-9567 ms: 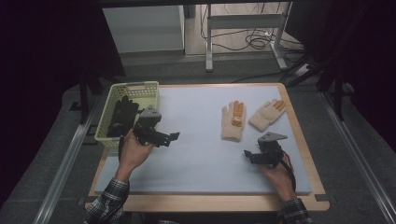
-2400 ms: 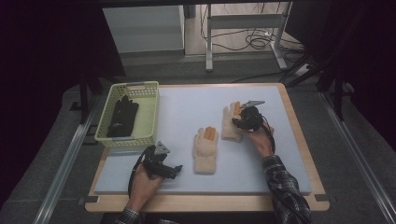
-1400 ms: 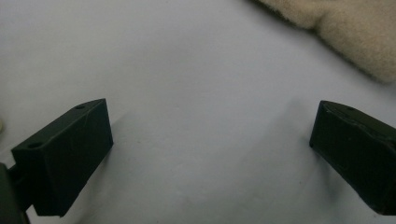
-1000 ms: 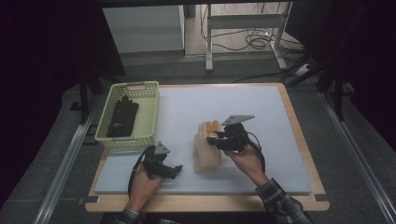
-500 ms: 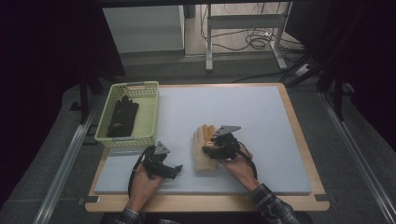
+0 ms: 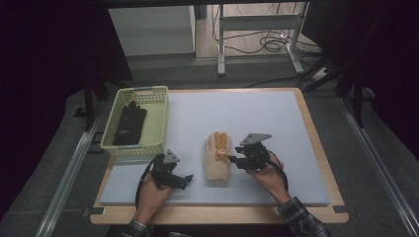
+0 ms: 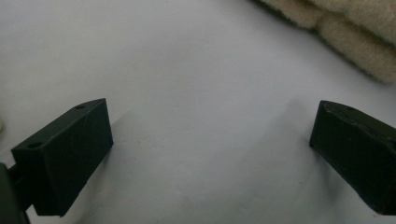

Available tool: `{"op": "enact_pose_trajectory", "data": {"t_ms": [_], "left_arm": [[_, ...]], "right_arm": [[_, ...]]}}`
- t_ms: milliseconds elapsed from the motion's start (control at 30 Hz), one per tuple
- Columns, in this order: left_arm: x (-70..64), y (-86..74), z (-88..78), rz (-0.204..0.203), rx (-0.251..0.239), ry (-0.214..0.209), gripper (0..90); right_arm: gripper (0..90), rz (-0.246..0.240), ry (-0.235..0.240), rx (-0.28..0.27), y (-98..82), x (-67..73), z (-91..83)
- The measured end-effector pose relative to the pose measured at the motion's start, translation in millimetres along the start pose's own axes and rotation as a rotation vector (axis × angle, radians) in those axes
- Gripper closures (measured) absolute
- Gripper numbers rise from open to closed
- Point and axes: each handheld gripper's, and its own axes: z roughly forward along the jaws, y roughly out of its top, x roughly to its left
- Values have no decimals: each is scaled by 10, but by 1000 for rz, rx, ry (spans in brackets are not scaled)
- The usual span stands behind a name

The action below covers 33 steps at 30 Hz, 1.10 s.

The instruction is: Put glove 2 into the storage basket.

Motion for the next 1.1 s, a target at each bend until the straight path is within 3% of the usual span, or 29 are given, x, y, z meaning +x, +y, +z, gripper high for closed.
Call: {"op": "enact_pose_trajectory", "data": {"t_ms": [33, 67, 167, 267, 367, 400, 600, 967, 1100], "left_arm": [[0, 0, -1, 0, 0, 0, 0], [0, 0, -2, 1, 0, 1, 0], [-3, -6, -22, 5, -5, 6, 9], [22, -49, -80, -14, 13, 20, 9], [54, -75, -118, -21, 14, 40, 8], [82, -103, -137, -29, 16, 49, 8], [119, -142, -133, -36, 2, 31, 0], [115, -148, -133, -44, 0, 27, 0], [132, -161, -167, -17, 19, 14, 0]], "right_arm": [[682, -8, 11, 9, -79, -7, -3], [682, -8, 11, 9, -79, -7, -3], [806, -7, 42, 11, -178, 4, -1], [882, -17, 94, 13, -264, 61, 15], [884, -22, 111, 22, -299, 109, 38], [884, -46, 123, 26, -325, 154, 67], [884, -54, 132, 40, -348, 229, 164], [882, -67, 176, 27, -214, 374, 374], [881, -74, 181, 20, -140, 412, 476]]}}
